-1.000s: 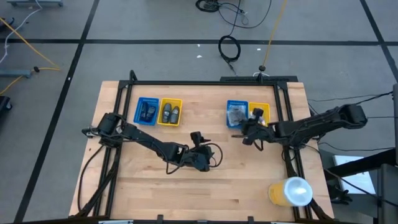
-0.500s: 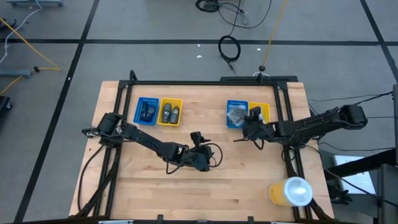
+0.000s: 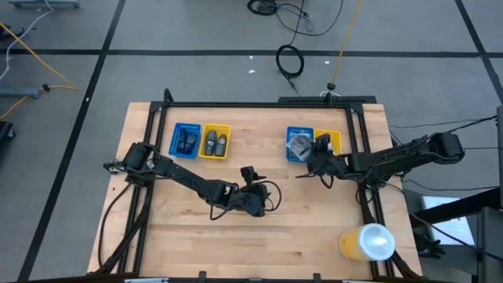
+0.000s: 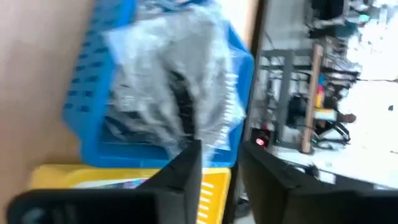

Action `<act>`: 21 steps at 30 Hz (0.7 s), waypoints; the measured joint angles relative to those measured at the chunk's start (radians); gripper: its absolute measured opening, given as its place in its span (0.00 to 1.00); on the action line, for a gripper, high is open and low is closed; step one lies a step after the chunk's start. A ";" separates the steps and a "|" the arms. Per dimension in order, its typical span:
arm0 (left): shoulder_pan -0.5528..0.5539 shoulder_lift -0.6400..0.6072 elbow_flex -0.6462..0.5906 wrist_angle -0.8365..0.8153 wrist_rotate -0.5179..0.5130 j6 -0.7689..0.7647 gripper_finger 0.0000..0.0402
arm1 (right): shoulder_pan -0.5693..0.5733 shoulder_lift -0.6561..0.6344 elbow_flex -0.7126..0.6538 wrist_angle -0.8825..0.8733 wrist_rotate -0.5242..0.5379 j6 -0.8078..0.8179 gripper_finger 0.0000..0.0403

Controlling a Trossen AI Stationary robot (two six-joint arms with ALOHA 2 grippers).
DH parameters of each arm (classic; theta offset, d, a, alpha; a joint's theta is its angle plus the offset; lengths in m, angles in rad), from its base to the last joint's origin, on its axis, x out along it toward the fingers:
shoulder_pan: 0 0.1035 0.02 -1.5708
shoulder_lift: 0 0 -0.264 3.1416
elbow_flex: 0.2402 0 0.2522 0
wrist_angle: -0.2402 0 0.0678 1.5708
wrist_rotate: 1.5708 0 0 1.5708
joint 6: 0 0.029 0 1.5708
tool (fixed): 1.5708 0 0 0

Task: Pick & Place Travel size toiletries
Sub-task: Put the black hairbrush into the right blue bin

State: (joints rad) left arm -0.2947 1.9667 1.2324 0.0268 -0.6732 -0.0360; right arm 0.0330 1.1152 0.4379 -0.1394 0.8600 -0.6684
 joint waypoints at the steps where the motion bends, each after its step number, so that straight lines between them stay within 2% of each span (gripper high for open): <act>1: 0.000 0.000 0.000 0.000 0.001 0.000 0.73 | 0.000 0.000 0.000 0.012 0.020 0.007 0.28; 4: 0.000 0.000 0.000 0.000 0.002 0.000 0.73 | 0.008 0.000 0.000 0.080 0.024 0.107 0.36; 7: 0.001 0.000 0.000 0.000 0.002 0.000 0.73 | 0.000 0.000 0.002 0.161 -0.101 0.246 0.35; 10: 0.005 0.000 0.000 0.000 0.003 -0.004 0.73 | -0.047 0.000 0.025 0.181 -0.238 0.390 0.27; 13: 0.011 0.000 0.000 0.000 0.002 -0.021 0.73 | -0.116 0.000 0.040 0.199 -0.315 0.514 0.15; 16: 0.015 0.000 0.000 0.000 0.003 -0.030 0.73 | -0.191 0.000 0.041 0.243 -0.388 0.559 0.04; 21: 0.015 0.000 0.000 0.000 0.002 -0.031 0.73 | -0.300 0.044 0.042 0.304 -0.489 0.585 0.03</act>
State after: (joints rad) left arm -0.2798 1.9667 1.2324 0.0269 -0.6707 -0.0666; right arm -0.2673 1.1592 0.4797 0.1642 0.3712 -0.0836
